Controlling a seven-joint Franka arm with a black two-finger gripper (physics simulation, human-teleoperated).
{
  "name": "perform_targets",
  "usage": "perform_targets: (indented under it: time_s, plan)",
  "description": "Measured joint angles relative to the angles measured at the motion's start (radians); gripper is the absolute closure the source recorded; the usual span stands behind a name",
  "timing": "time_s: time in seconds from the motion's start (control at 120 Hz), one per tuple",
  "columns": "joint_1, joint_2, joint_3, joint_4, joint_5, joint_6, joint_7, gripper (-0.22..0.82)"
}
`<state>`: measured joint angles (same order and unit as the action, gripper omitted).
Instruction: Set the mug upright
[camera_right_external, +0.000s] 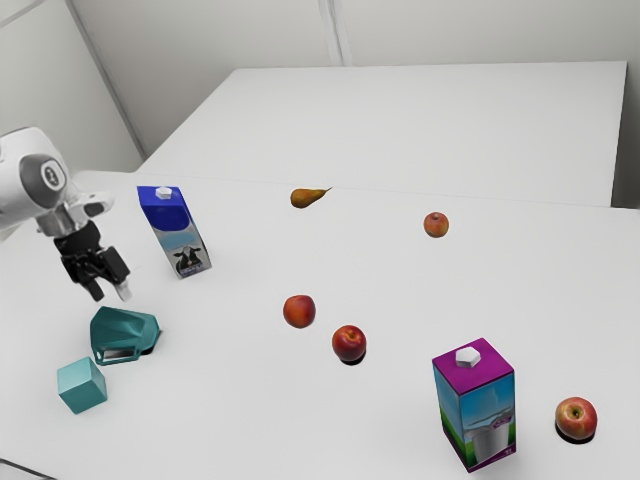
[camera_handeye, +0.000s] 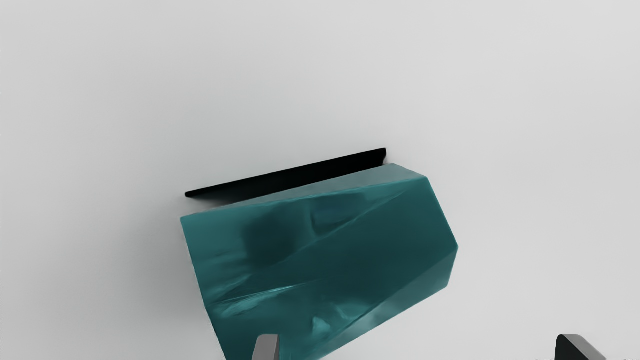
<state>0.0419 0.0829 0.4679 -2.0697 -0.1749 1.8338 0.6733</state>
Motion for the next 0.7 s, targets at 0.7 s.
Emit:
perform_targets:
  time_s: [0.7]
  plan:
    - [0.181,0.200,0.067,0.092,-0.348,-0.155,0.326,0.00]
